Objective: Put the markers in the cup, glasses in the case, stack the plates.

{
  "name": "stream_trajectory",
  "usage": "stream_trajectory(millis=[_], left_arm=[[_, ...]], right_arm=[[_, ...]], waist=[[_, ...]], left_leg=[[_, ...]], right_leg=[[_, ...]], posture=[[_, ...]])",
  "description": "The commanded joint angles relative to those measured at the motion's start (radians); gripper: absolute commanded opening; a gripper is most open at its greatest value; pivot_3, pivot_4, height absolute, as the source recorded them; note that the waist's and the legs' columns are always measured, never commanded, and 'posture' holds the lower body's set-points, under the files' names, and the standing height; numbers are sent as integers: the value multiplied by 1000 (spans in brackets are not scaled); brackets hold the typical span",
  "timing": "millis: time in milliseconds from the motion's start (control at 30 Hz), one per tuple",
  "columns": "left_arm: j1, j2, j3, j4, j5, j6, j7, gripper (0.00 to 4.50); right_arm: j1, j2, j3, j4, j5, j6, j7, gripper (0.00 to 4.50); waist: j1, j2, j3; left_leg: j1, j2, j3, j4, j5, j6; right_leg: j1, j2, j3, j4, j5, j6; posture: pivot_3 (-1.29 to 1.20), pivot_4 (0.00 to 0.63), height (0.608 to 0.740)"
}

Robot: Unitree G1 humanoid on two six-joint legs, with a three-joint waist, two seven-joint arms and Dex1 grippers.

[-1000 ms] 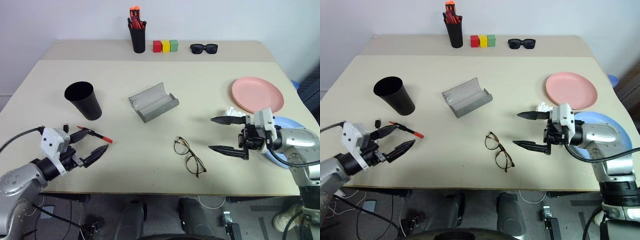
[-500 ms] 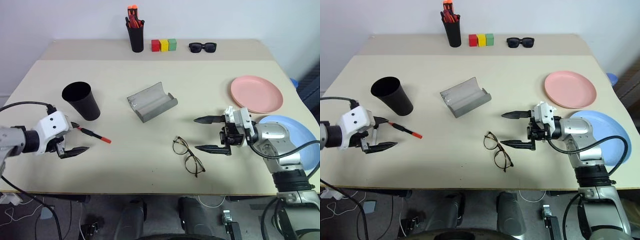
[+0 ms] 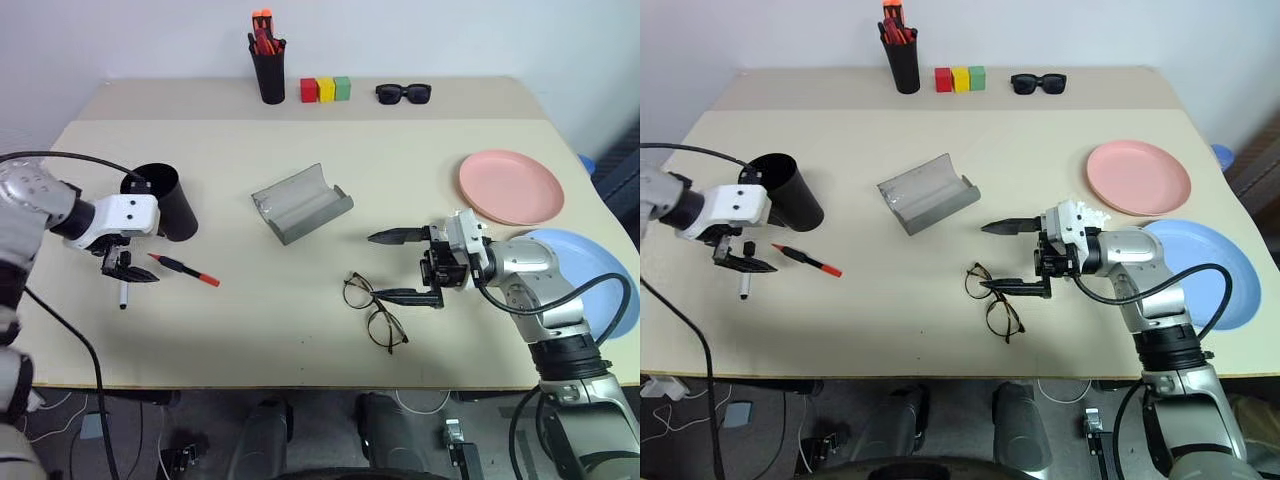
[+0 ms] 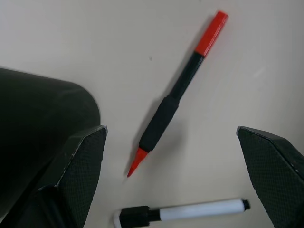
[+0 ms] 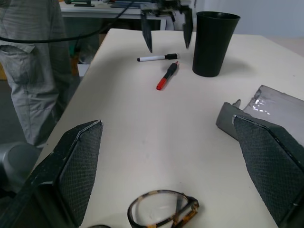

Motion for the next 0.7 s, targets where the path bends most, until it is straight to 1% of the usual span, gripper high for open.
stream_trajectory(millis=[33, 233, 367, 500, 700], left_arm=[[-102, -33, -61, 138, 74, -103, -22, 4500], [-199, -103, -133, 286, 128, -216, -22, 4500], [-242, -147, -155, 336, 156, -288, -22, 4500], [-244, -153, -183, 341, 153, -345, -22, 4500], [-234, -146, -204, 317, 134, -380, -22, 4500]], right_arm=[[6, -4, -23, -52, 16, 2, -16, 4478], [34, -15, -34, -83, 19, 5, -39, 4478], [62, -24, -49, -110, 22, 10, -62, 4478], [72, -23, -53, -118, 18, 10, -74, 4478], [61, -15, -44, -118, 14, 10, -92, 4478]], waist=[[0, 0, 0], [-2, -1, 0], [0, -1, 1], [-4, -2, 1], [-5, -2, 1]], left_leg=[[0, 0, 0, 0, 0, 0], [0, 0, -1, 0, 0, 0], [-1, 0, -1, 1, 0, 0], [-1, 0, -1, 1, 0, 0], [-1, 0, -2, 1, 0, 0]], right_leg=[[0, 0, 0, 0, 0, 0], [-1, 0, 0, 1, 0, 1], [-1, 0, 0, 1, 0, 1], [-1, 0, 0, 2, 0, 1], [-1, 0, 0, 2, 0, 1]], posture=[[0, 150, 740], [0, 150, 740], [0, 150, 740], [0, 150, 740], [0, 150, 740]])
